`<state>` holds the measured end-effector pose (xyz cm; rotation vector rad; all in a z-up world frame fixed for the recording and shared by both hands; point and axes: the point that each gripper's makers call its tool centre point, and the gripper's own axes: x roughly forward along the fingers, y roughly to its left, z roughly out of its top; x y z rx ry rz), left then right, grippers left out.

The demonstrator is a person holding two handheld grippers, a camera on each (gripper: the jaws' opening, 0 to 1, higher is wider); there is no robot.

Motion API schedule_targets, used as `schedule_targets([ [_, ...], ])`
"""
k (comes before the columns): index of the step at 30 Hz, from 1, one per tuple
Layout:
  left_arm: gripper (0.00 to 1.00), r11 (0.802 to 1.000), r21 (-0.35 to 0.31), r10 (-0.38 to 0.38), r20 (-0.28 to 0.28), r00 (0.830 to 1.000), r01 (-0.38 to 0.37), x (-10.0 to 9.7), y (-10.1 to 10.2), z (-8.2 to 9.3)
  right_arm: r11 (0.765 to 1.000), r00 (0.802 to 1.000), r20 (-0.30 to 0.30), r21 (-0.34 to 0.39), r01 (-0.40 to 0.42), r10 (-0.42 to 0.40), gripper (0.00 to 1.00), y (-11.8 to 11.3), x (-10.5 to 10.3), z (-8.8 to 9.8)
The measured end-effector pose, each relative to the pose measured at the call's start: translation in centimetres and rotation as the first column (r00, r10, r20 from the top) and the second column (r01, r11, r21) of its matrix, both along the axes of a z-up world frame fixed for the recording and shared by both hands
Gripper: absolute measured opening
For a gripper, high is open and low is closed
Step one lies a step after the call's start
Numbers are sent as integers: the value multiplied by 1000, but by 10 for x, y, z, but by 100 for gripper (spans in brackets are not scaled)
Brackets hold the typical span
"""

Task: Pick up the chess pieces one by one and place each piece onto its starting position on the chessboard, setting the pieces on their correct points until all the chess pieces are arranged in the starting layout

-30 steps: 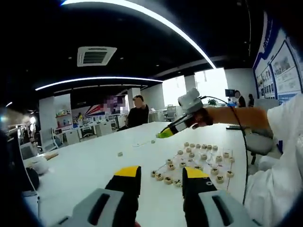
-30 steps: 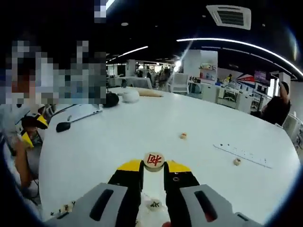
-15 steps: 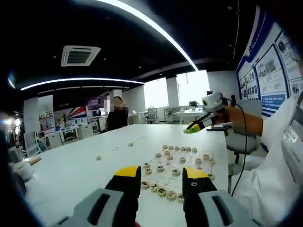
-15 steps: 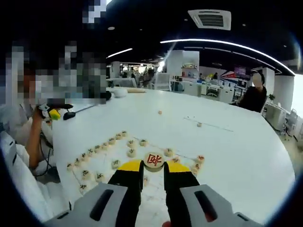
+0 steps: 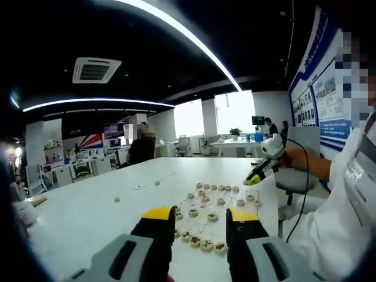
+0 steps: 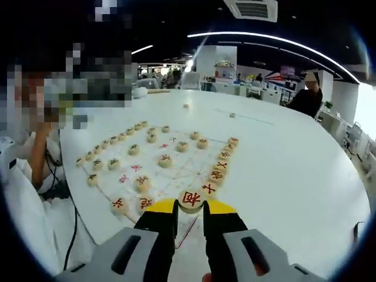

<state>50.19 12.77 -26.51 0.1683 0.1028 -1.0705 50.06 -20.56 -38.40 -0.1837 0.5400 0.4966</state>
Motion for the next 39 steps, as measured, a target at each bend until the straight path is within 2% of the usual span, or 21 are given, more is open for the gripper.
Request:
schedule_targets([
  [2, 36, 1000, 0, 1, 0, 1000, -1, 0, 0, 0, 1000, 1000, -7, -13, 9, -9, 19, -5, 2, -7],
  [5, 36, 1000, 0, 3, 0, 1000, -3, 0, 1, 0, 1000, 1000, -21, 13, 19, -19, 19, -5, 5, -12],
  [20, 36, 1000, -1, 8, 0, 1000, -8, 1, 2, -1, 1000, 999, -38, -3, -10, 10, 19, 4, 8, -20],
  [24, 36, 1000, 0, 7, 0, 1000, -7, 1, 2, -1, 1000, 1000, -7, 19, -8, 8, 20, 4, 11, -13],
  [25, 36, 1000, 1, 7, 1, 1000, -7, 1, 2, -1, 1000, 1000, -4, 19, -10, 10, 23, 5, 11, -12],
  [27, 36, 1000, -1, 8, 0, 1000, -8, 1, 2, 0, 1000, 1000, -1, 16, -23, 23, 36, 7, 10, -11],
  [28, 36, 1000, -1, 9, 0, 1000, -9, 2, 2, 0, 999, 1000, 3, 14, -28, 28, 38, 8, 10, -10],
  [35, 36, 1000, 0, 7, 2, 1000, -7, 2, 2, 0, 998, 998, 65, 53, -16, 13, 37, 13, 18, 18],
  [39, 36, 1000, -2, 12, 2, 1000, -12, 3, 3, 1, 997, 995, 94, 71, -25, 18, 37, 23, 31, 35],
])
